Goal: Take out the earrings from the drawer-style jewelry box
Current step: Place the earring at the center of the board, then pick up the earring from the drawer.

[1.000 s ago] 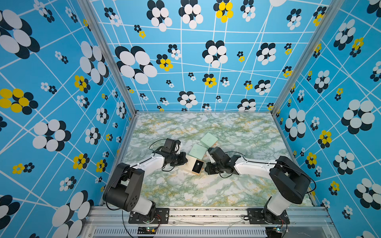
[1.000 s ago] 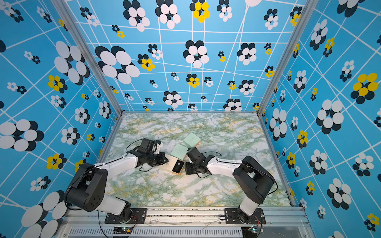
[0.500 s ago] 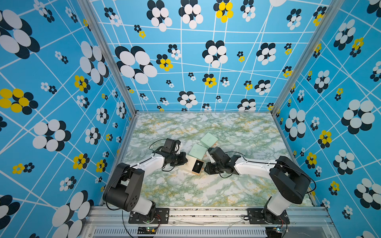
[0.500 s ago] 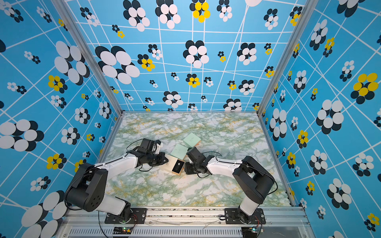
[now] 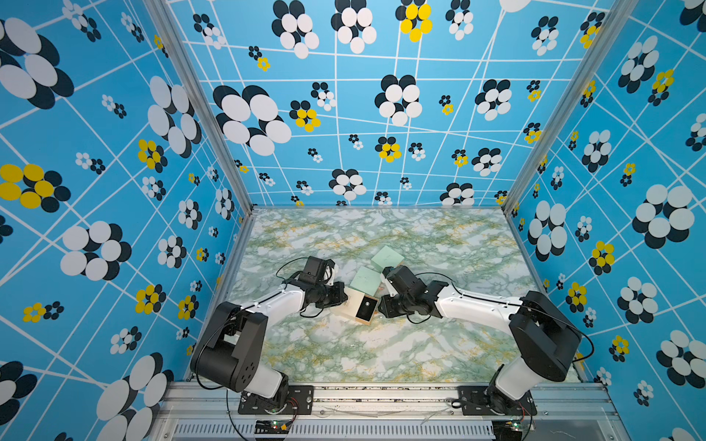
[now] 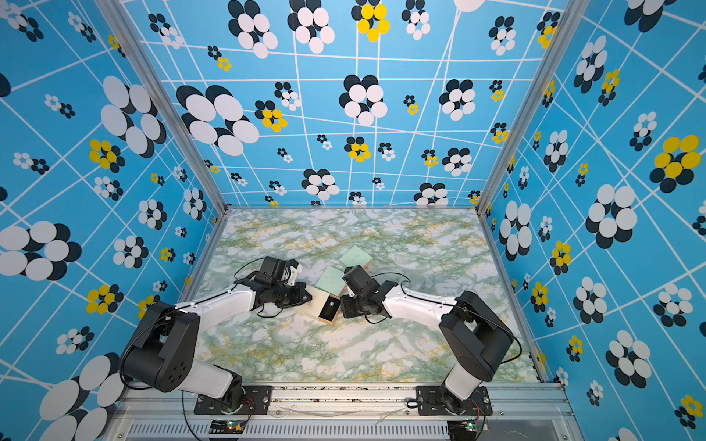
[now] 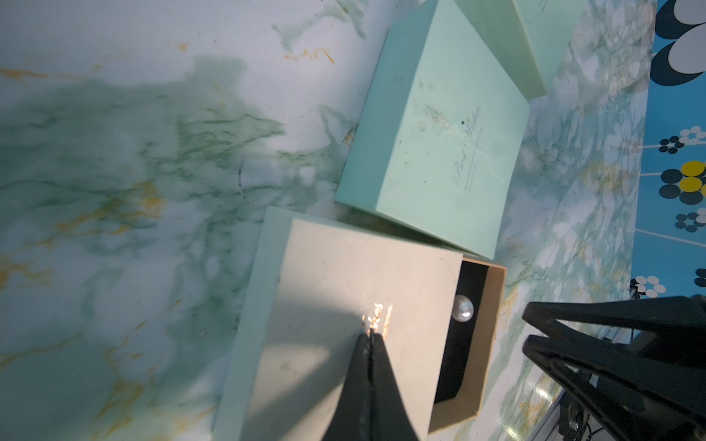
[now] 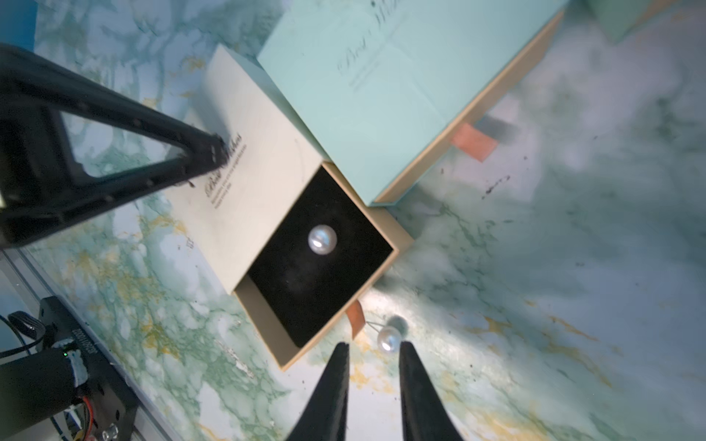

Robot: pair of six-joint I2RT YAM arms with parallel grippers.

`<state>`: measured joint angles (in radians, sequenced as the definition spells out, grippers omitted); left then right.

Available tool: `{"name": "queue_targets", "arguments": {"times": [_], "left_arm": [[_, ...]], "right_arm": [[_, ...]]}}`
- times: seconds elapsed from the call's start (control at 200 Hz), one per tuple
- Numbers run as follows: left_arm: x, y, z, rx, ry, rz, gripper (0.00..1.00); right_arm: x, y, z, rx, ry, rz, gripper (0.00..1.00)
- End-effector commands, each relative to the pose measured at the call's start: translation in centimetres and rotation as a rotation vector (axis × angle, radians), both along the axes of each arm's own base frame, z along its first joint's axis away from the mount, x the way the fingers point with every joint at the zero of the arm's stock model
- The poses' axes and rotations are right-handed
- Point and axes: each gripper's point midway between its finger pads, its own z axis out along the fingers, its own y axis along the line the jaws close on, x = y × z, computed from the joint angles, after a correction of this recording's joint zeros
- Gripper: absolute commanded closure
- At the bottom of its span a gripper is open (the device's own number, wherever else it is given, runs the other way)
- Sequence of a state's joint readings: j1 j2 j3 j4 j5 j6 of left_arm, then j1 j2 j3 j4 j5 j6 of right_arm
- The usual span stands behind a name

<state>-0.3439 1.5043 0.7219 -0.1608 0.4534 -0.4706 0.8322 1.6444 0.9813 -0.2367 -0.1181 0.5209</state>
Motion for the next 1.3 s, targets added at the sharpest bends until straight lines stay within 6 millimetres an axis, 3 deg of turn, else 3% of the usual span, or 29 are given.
{"name": "queue_targets", "arguments": {"times": [0.0, 0.34, 1.295], "left_arm": [[-4.1, 2.1, -4.6, 0.135, 0.2, 0.006, 1.0], [-4.1, 2.2, -4.4, 0.139, 0.197, 0.009, 1.0], [-4.2, 2.1, -4.6, 0.141, 0.205, 0.005, 1.0]], "right_arm": [[0.2, -0.1, 1.1, -0.071, -0.043, 0.051, 0.74], [0.2, 2.3, 0.8, -0.14, -0.065, 0.112, 0.74], [1.5, 4.1, -1.7, -0.216, -0.06, 0.125, 0.71]]}}
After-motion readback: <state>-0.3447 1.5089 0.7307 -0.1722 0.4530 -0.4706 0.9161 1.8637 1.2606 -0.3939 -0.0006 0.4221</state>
